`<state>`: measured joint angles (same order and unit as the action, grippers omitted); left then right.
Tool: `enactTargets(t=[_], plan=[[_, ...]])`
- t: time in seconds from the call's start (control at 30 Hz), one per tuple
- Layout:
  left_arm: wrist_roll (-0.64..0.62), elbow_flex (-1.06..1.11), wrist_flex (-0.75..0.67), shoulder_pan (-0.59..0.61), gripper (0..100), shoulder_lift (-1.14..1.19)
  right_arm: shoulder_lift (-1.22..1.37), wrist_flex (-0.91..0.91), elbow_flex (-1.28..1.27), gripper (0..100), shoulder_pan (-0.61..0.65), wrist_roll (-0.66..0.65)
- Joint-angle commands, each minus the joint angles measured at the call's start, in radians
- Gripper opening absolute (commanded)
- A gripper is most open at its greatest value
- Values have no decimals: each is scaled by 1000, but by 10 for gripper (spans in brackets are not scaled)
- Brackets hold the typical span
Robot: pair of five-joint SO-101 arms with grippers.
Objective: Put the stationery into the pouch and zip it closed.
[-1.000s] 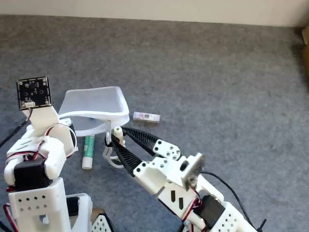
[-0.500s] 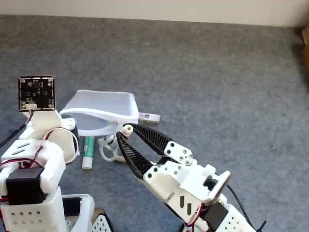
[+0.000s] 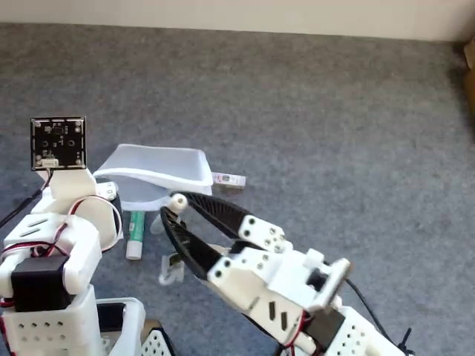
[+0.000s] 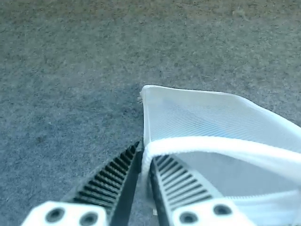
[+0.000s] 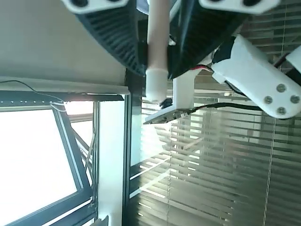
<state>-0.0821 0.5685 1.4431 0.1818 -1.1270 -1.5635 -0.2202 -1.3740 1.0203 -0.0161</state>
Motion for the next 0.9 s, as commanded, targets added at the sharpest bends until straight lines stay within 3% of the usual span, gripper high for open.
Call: enactTargets(t=[0.0,0.33,0.6,0.87], plan=[[8,-15,-14,-19,8,7,156,-70,165,5,13,0],[11,24,-17,-18,8,7,530,-269,361,5,18,-2],[29,27,-12,-16,8,7,743,-463,421,5,18,-259],[29,27,-11,-15,8,7,774,-512,289,5,19,-276]])
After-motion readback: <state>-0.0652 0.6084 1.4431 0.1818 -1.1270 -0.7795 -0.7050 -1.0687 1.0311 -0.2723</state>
